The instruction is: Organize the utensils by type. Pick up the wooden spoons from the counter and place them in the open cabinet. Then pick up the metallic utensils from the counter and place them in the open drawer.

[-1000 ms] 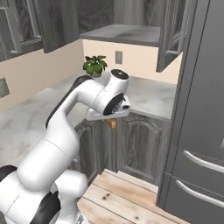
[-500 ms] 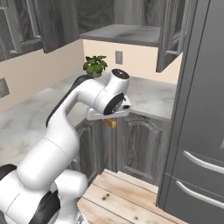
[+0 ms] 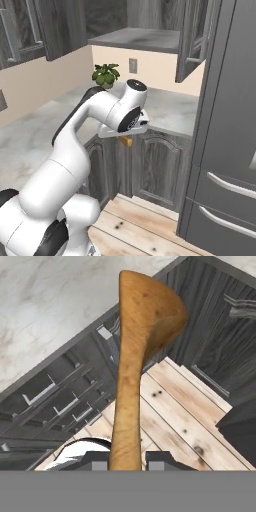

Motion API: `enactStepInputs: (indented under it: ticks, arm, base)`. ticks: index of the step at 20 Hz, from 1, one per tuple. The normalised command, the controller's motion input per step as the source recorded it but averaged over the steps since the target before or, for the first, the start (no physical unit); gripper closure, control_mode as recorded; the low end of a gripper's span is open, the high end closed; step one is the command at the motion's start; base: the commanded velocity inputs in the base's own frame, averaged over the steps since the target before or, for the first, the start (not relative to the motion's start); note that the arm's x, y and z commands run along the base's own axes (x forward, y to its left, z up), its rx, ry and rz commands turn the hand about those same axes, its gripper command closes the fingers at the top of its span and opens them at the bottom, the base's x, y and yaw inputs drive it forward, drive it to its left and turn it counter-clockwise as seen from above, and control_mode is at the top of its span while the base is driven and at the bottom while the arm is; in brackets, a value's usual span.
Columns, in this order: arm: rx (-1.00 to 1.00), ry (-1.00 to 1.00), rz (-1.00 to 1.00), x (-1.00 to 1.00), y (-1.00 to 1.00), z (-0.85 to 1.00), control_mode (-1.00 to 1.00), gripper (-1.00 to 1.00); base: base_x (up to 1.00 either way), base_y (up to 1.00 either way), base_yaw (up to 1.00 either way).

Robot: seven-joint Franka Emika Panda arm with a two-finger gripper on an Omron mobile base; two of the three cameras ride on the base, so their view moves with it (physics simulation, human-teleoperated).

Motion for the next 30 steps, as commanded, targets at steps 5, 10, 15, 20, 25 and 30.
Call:
enactStepInputs:
  ticks: [5,10,15,20,25,30]
  arm:
    - [0.0,0.0,0.0,0.0,0.0,0.0,1.0,1.0]
    - [0.0,0.0,0.0,0.0,0.0,0.0,1.0,1.0]
    - [0.0,0.0,0.0,0.0,0.0,0.0,1.0,1.0]
    - [0.0,0.0,0.0,0.0,0.0,0.0,1.0,1.0]
    - [0.0,0.0,0.0,0.0,0.0,0.0,1.0,1.0]
    - [0.0,0.0,0.0,0.0,0.0,0.0,1.0,1.0]
  base:
    - [0.02,-0.06,0.0]
    - [-0.01,-0.28,0.02]
    - [0.0,-0.29,0.02]
    - [0.08,-0.16,0.02]
    - [0.18,-0.09,0.07]
    - [0.59,-0.02,0.13]
